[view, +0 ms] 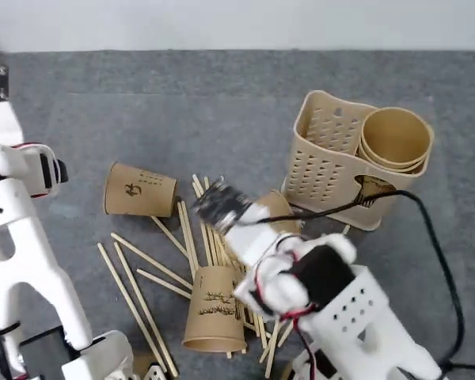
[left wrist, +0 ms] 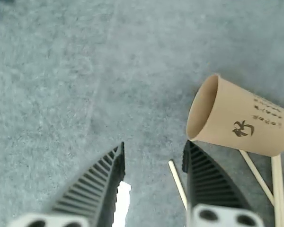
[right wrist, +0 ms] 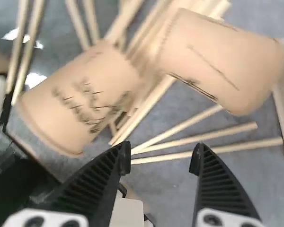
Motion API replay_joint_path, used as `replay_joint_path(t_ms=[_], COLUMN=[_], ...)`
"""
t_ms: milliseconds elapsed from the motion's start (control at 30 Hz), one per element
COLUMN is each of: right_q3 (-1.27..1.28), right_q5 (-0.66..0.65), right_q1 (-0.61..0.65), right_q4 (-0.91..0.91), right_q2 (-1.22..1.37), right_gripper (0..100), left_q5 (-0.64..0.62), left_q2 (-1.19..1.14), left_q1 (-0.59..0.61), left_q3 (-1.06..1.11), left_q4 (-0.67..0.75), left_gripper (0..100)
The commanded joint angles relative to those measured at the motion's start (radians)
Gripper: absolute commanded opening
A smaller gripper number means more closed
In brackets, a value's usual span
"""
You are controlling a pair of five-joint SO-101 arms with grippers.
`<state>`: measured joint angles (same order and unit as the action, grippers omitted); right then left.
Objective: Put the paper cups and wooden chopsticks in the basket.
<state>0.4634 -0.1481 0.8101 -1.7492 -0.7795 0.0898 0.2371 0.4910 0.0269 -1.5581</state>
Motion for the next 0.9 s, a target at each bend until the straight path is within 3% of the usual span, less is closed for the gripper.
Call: replay_joint_path(t_ms=[0,200,533,700,867], right_q3=[-0.011,-0.011,-0.005,0.071,0.153], right_q5=[-0.011,0.005,0.186,0.184,0.147], right_q1=[0.12,0.321,0.668,0.69,0.618], right_q4=[-0.035,-0.042,-0.044,-0.022,0.053], right_q2=[-0.016,-0.016,-0.008,-0.005,-0.005], right_gripper=[21.6,21.6,21.6,21.8,21.8], left_q5=[0.011,0.011,0.011,0.011,0.011], left_q2=[0.041,0.038,0.038,0.038,0.038], left_q1=[0.006,0.051,0.19,0.198,0.198], left_q3=[0.028,0.079,0.208,0.248,0.26], left_q4=[0.071,0.155,0.327,0.351,0.351], left_gripper=[20,20,20,20,20])
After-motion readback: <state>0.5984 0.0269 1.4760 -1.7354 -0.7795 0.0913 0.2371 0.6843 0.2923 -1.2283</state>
